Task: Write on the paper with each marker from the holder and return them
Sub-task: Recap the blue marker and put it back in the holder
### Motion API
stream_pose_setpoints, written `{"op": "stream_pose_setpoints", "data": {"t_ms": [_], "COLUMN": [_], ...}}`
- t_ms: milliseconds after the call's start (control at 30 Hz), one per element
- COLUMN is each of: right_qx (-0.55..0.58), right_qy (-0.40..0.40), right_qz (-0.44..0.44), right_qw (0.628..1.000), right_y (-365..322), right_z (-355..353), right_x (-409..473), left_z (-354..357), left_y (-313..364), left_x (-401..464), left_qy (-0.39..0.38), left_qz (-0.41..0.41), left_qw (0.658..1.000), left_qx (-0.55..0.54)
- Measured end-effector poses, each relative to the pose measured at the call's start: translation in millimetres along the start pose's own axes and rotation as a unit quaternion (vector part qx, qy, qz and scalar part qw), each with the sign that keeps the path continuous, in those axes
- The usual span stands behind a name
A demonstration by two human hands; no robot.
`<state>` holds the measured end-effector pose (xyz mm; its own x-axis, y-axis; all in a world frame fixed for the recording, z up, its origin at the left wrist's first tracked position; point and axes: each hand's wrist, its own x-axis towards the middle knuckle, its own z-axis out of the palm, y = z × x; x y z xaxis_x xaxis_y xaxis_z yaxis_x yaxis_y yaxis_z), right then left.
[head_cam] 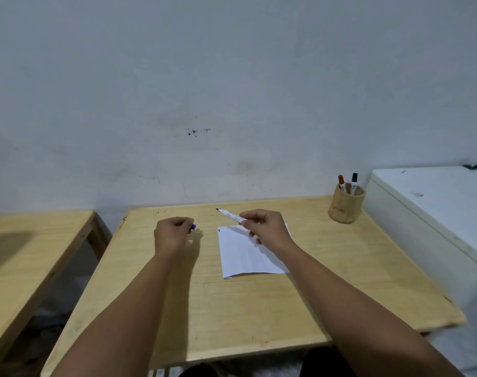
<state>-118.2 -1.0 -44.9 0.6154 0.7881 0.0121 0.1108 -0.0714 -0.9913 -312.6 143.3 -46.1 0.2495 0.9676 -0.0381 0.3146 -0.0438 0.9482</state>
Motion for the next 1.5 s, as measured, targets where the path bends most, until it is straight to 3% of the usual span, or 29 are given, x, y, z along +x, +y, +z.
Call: {"op": "stream_pose_setpoints", "data": {"t_ms": [67,200,300,600,733,833,900,1033,1200,1333,1500], "right_qx": [-0.013,-0.049,-0.041,-0.054,-0.102,-0.250,-0.289,-0.259,-0.269,-0.316,-0.362], "right_qy": [-0.007,-0.010,0.036,0.037,0.036,0.010,0.047,0.175,0.261,0.249,0.197], "right_qz": [-0.017,-0.045,-0.086,-0.113,-0.096,-0.084,-0.080,-0.069,-0.059,-0.034,0.022], "right_qw": [1.000,0.998,0.995,0.991,0.989,0.964,0.953,0.947,0.925,0.915,0.911], "right_y": [2.4,-3.1,-34.5,-45.3,-52.3,-67.5,-80.8,-93.9,-83.9,-68.9,-48.1], "right_z": [5.5,10.5,-32.9,-20.0,-40.7,-71.9,-96.9,-162.2,-233.5,-261.1,-270.5], "right_x": [3.9,9.8,-21.2,-17.0,-18.3,-4.2,6.4,29.6,51.2,61.7,72.7], "left_z": [4.5,18.6,33.9,39.9,57.2,83.9,110.7,166.7,239.6,293.4,342.8], "left_y": [12.7,38.3,88.3,97.3,113.7,146.7,169.0,189.1,180.8,165.6,146.9], "left_x": [4.4,7.6,-35.8,-35.2,-35.2,-38.9,-40.0,-40.7,-45.4,-48.9,-50.6], "left_qy": [-0.026,-0.063,-0.097,-0.078,-0.099,-0.151,-0.153,-0.134,-0.216,-0.293,-0.318], "left_qz": [-0.039,-0.062,-0.029,0.000,0.028,0.102,0.144,0.193,0.216,0.191,0.179], "left_qw": [0.992,0.977,0.972,0.979,0.985,0.980,0.976,0.971,0.936,0.915,0.912], "left_qx": [-0.118,-0.194,-0.210,-0.187,-0.138,-0.084,-0.052,0.051,0.174,0.202,0.187]}}
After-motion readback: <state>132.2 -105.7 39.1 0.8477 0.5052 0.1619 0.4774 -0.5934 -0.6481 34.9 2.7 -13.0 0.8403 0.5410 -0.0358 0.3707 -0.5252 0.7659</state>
